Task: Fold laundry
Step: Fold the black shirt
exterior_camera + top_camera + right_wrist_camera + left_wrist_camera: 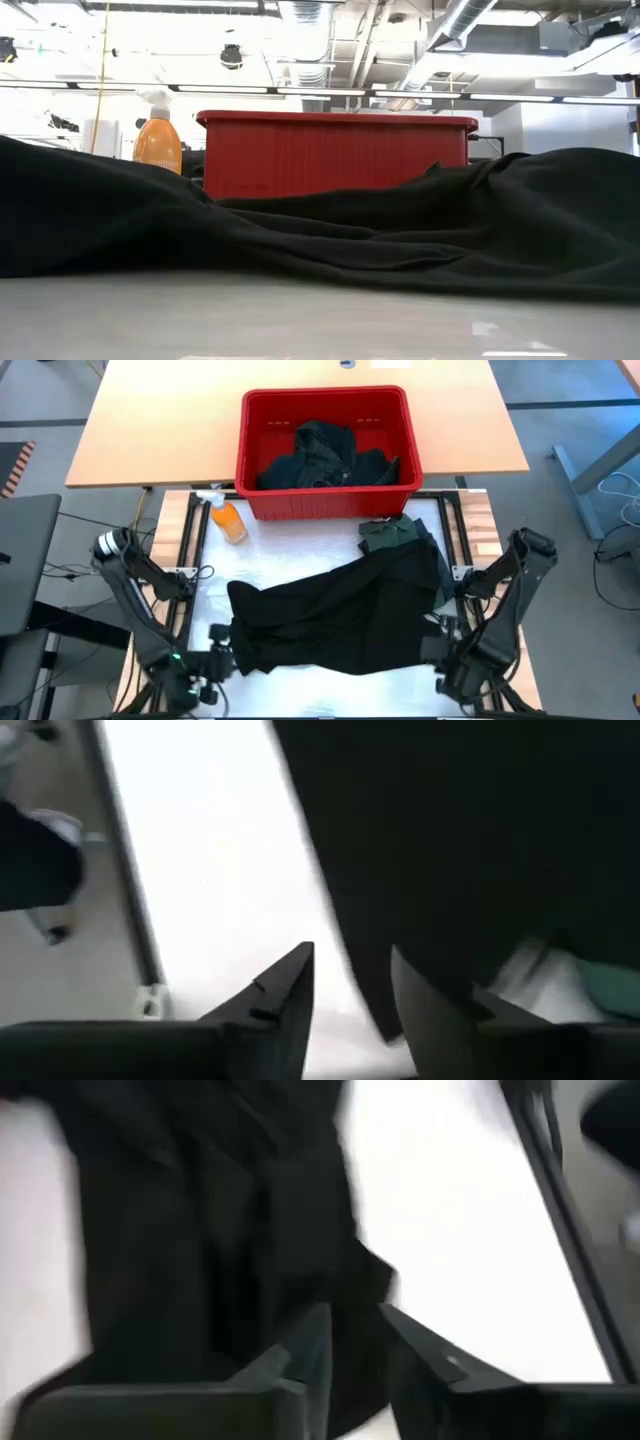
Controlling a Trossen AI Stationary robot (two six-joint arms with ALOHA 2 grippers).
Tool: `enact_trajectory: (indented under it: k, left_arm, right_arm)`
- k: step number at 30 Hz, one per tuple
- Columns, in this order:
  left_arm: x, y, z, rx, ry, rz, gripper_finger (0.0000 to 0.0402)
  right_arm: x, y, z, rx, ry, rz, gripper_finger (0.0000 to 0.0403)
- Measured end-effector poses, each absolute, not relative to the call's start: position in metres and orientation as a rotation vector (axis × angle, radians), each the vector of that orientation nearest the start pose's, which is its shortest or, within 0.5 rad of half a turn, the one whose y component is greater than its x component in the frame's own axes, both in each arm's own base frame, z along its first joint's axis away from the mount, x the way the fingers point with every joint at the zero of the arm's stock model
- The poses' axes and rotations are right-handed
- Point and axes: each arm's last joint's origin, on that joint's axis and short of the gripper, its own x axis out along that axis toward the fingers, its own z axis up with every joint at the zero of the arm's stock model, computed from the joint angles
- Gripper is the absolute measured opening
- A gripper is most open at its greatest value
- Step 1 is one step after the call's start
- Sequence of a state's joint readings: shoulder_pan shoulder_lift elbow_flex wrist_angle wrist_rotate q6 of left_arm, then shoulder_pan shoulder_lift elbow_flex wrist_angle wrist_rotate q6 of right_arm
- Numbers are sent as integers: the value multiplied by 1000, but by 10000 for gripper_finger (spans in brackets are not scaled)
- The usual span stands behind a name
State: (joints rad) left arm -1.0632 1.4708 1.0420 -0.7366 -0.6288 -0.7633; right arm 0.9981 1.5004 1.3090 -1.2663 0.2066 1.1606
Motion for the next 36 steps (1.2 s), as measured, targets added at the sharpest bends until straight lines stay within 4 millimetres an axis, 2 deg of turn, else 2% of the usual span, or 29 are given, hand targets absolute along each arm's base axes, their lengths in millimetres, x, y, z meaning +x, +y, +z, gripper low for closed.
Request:
enact_trajectory:
  k: [4, 9, 14, 18, 22, 26, 32, 36]
  left_arm:
    - [172, -239, 210, 257, 895, -69, 130]
    - [194, -231, 191, 329, 941, 2, 186]
    - [202, -225, 187, 332, 989, -7, 226]
    - [202, -225, 186, 308, 1031, -44, 234]
    - [203, -226, 181, 262, 1072, -42, 207]
    - [204, -228, 174, 260, 1106, -48, 145]
    - [206, -227, 170, 234, 1156, -77, 19]
    - [206, -228, 170, 188, 1180, -80, 4]
  right_arm:
    - [152, 234, 263, 81, 1329, -76, 182]
    - [158, 246, 238, 1, 1379, -113, 193]
    - [159, 256, 218, -47, 1450, -134, 193]
    - [156, 263, 207, -88, 1469, -140, 193]
    - [151, 269, 197, -134, 1486, -145, 193]
    - [147, 273, 187, -165, 1546, -153, 193]
    - [143, 256, 175, -150, 1595, -184, 193]
    - [140, 239, 162, -83, 1591, -148, 193]
